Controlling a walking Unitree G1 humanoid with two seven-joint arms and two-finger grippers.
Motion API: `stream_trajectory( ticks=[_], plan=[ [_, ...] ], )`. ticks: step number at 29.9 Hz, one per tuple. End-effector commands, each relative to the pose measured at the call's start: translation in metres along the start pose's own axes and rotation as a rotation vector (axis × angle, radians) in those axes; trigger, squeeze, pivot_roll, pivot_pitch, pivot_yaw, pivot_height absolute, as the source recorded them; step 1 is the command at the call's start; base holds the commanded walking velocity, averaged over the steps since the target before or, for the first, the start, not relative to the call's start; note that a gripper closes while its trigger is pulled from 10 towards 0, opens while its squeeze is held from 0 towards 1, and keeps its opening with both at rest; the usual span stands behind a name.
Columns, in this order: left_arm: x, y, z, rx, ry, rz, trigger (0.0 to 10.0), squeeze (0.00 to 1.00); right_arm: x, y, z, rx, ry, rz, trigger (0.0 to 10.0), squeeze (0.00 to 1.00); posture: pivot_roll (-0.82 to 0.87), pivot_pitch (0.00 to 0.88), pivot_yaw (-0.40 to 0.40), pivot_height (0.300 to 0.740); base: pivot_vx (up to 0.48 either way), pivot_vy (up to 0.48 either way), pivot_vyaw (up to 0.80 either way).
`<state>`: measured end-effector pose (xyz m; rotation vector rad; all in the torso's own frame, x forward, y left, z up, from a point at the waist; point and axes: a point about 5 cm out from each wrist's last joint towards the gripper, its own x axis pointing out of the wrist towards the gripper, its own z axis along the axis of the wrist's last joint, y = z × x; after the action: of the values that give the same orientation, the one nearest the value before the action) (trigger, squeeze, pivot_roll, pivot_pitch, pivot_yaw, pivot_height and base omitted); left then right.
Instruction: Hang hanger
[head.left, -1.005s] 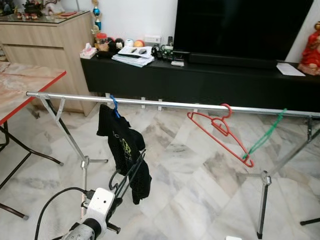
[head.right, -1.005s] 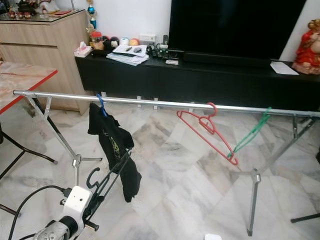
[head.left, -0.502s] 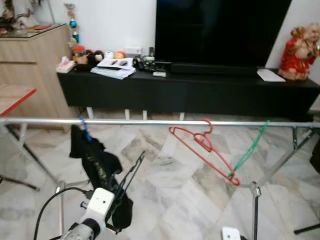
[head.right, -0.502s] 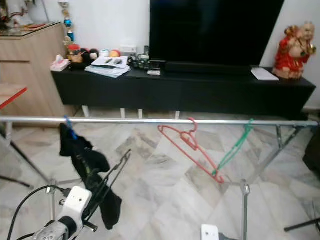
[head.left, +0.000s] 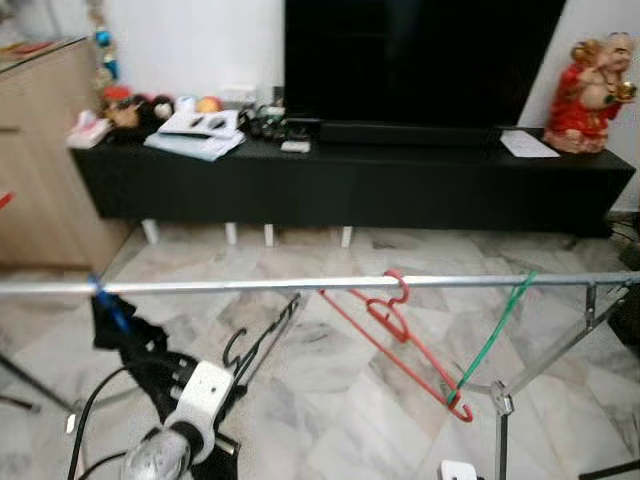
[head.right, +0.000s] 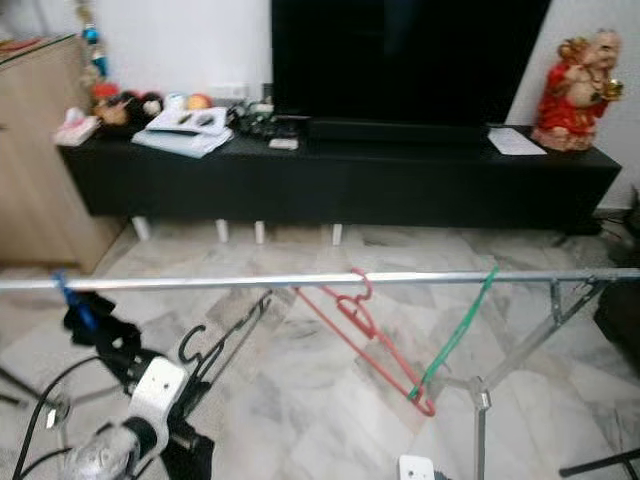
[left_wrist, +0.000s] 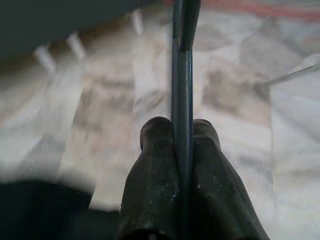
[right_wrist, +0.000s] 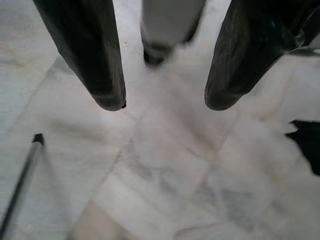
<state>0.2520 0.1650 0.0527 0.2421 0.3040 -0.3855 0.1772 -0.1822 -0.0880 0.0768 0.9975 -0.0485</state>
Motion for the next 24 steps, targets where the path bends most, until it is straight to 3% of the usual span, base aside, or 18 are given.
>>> stream_trajectory(
  ticks=[1, 14, 24],
  plan=[
    [0.004, -0.014, 0.0, 0.041, 0.038, -0.086, 10.0, 0.0, -0.002, -0.008, -0.005, -0.01, 0.017, -0.018, 10.0, 0.0, 0.1, 0.0, -0.027, 0.74, 0.0, 0.0, 0.0],
    [0.024, -0.022, 0.018, 0.176, 0.107, -0.228, 10.0, 0.0, -0.001, -0.007, -0.003, -0.039, 0.02, 0.001, 10.0, 0.0, 0.09, 0.0, -0.027, 0.74, 0.0, 0.0, 0.0],
    [0.043, -0.02, 0.039, 0.155, 0.057, -0.109, 10.0, 0.0, -0.001, -0.006, -0.005, -0.052, 0.024, 0.007, 10.0, 0.0, 0.06, 0.0, -0.011, 0.74, 0.0, 0.0, 0.0]
  ],
)
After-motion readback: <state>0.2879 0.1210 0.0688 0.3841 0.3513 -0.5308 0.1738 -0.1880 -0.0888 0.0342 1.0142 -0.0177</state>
